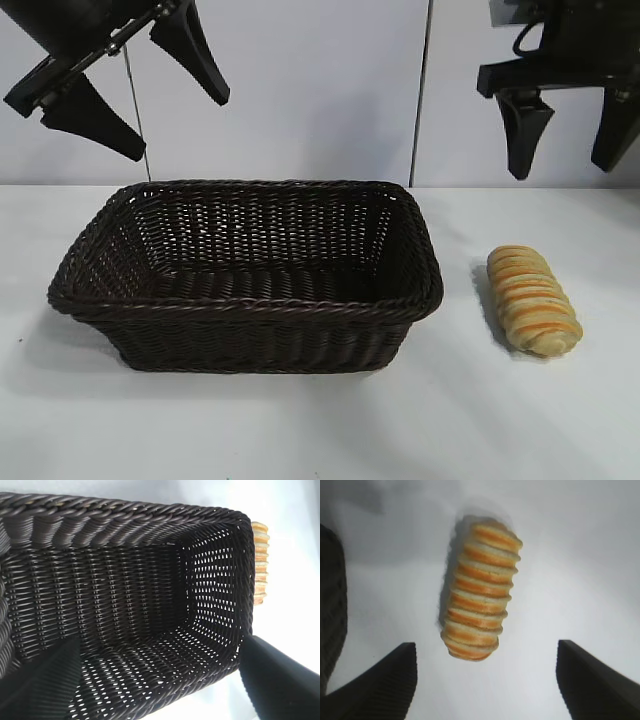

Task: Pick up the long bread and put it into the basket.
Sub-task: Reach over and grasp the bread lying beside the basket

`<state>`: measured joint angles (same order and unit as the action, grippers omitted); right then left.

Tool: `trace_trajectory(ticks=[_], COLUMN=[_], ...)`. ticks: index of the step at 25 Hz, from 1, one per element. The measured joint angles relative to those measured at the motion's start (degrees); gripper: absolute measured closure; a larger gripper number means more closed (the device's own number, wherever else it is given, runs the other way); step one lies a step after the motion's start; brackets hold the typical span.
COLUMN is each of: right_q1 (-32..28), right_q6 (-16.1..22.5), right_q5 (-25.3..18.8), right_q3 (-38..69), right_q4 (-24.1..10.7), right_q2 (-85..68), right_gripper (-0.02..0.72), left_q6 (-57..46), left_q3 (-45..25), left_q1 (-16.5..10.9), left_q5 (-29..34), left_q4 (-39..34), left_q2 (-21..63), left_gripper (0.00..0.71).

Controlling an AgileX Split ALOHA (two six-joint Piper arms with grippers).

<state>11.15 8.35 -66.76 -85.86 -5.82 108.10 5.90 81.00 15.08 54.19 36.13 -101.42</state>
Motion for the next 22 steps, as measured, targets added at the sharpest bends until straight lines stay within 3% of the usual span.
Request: trace_trajectory(ticks=[22], right_q1=[0.0], right_q6=[1.6], right_q5=[8.0], right_q3=[0.8], right_q4=[-0.8], right_q2=[12.2], right_gripper=[0.147], left_q6=[0.0], left_q3=[0.0], left_q1=[0.0], left_q5=[-0.1], left_q4=[0.0], left_q2=[0.0], left_gripper=[0.085])
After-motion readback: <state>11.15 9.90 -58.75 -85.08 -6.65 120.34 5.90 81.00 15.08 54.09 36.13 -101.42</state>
